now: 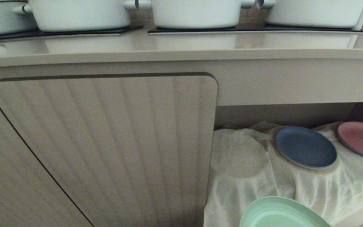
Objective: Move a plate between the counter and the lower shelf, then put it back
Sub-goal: Put the plate in the cupboard
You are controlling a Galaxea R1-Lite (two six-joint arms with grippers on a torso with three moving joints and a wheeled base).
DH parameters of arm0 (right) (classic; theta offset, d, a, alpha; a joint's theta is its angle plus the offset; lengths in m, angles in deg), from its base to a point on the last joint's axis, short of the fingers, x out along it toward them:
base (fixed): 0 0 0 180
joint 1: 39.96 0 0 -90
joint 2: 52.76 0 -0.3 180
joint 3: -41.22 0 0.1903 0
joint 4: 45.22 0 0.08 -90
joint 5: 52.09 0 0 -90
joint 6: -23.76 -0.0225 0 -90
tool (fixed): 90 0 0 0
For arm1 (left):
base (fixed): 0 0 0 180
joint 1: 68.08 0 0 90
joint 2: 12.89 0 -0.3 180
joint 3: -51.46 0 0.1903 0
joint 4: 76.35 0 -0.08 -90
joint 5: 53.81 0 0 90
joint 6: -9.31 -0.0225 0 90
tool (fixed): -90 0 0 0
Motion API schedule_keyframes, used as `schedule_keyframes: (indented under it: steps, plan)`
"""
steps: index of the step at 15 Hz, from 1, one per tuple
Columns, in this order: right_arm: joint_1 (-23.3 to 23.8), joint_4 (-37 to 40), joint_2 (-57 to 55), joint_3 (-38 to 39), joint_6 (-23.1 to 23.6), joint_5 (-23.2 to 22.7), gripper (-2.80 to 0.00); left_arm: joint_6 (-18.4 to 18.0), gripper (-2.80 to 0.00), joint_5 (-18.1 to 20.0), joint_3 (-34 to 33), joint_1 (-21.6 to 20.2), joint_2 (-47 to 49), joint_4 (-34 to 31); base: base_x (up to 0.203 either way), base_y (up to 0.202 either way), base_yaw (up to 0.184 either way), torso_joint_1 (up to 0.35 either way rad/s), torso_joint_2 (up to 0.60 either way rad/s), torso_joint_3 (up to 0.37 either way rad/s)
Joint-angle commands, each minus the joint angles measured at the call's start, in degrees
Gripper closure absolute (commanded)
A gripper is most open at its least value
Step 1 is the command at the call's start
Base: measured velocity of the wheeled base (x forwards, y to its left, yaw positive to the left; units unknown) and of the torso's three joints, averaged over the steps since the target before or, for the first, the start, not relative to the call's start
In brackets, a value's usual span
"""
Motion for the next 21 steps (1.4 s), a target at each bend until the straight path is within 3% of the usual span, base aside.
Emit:
schedule_keyframes:
  steps: [1, 11, 21]
  plan:
    - [0.0, 0.1, -0.1, -0.1, -0.2, -0.1, 0.00, 0.0, 0.00, -0.1, 0.0, 0.1, 0.0, 0.0, 0.000, 0.000, 0.000, 0.000, 0.00, 0.000]
    - [0.2, -0.5, -1.9, -0.3, -0.1, 1.2, 0.00, 0.0, 0.00, -0.1, 0.0, 0.1, 0.0, 0.0, 0.000, 0.000, 0.000, 0.000, 0.00, 0.000]
    - [1.5, -6.3, -4.3, 1.1, -0.2, 1.2, 0.00, 0.1, 0.00, -0.1, 0.0, 0.1, 0.0, 0.0, 0.000, 0.000, 0.000, 0.000, 0.00, 0.000]
